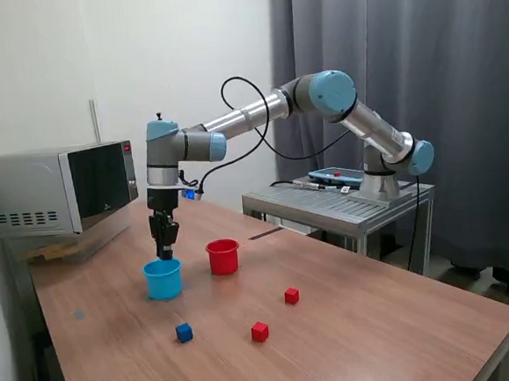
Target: Place red objects in the red bin, and blue objects in the blue bin.
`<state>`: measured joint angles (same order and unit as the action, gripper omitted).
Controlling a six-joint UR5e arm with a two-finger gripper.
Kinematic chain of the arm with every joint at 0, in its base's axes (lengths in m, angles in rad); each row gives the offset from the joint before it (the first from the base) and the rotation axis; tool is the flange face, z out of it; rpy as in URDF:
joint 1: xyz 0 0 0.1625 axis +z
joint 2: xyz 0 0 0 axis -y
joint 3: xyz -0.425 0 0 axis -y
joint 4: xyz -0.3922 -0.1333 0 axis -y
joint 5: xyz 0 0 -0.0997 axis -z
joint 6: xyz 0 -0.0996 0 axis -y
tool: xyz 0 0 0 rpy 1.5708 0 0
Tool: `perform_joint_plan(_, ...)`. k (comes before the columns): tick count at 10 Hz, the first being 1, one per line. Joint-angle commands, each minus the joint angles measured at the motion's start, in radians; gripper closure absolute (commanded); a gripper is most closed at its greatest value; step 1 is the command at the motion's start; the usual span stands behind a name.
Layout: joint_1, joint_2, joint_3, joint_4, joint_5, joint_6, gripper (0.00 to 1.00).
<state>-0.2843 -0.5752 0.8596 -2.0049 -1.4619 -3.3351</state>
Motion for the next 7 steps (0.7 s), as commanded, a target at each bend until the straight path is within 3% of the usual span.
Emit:
perform_joint_plan(1, 0.004, -0.002, 0.002, 0.0, 0.0, 0.002, 1.0)
perform_joint_plan(3, 0.004, 0.0, 0.001, 0.0, 0.0, 0.002, 1.0)
perform_joint_plan(4, 0.004, 0.0, 0.002, -0.002, 0.0, 0.002, 0.0)
perform_joint_plan(7, 0.004, 0.0, 0.002, -0.003, 0.002, 0.002, 0.0)
